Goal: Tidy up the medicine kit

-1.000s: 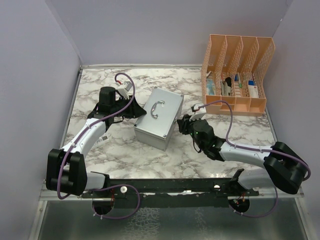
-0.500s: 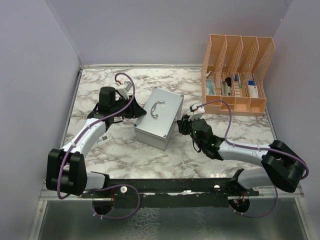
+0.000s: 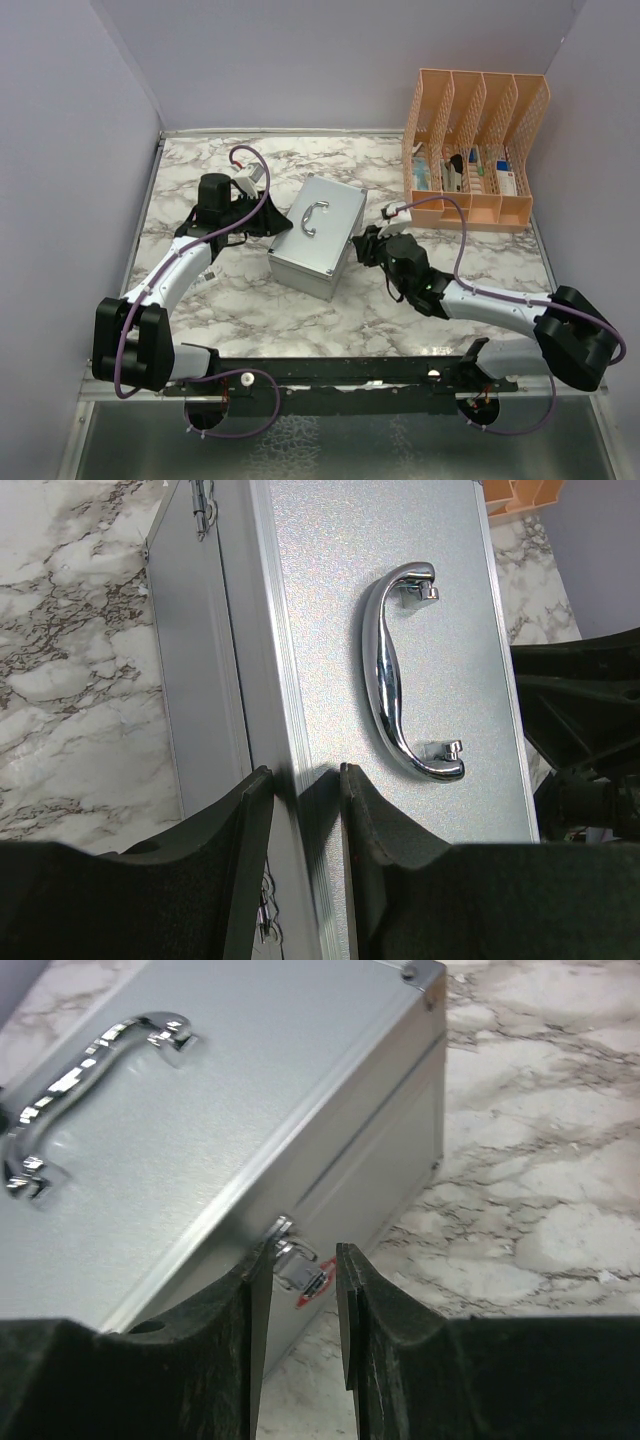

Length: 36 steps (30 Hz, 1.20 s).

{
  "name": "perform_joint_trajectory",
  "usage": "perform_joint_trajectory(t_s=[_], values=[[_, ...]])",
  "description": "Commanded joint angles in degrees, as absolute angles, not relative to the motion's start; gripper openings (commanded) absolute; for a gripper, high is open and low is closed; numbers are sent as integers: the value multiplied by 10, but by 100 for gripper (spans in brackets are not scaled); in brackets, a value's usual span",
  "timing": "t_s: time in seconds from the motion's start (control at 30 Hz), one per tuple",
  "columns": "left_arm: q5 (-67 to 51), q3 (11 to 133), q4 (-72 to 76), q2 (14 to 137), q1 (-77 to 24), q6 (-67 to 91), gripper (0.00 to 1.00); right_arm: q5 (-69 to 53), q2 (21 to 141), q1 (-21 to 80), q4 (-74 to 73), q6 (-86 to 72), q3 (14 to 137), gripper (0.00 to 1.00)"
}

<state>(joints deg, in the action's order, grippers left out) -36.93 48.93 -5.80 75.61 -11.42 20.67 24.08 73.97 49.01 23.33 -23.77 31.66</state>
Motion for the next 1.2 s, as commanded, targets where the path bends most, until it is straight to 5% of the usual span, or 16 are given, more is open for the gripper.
perform_joint_trajectory(t_s=[0.0,0.37,0.83,1.17], values=[[-352,454,-158,786,-120,175,34,194,726,495,265,-252,349,33],[-352,454,-158,783,-120,176,33,224,706,495,229,-274,353,33],[-346,481,-165,783,-120,180,42,425,608,493,-207,-478,428,33],[-319,473,-166,773,-120,183,38,303,671,465,-264,-475,448,26]])
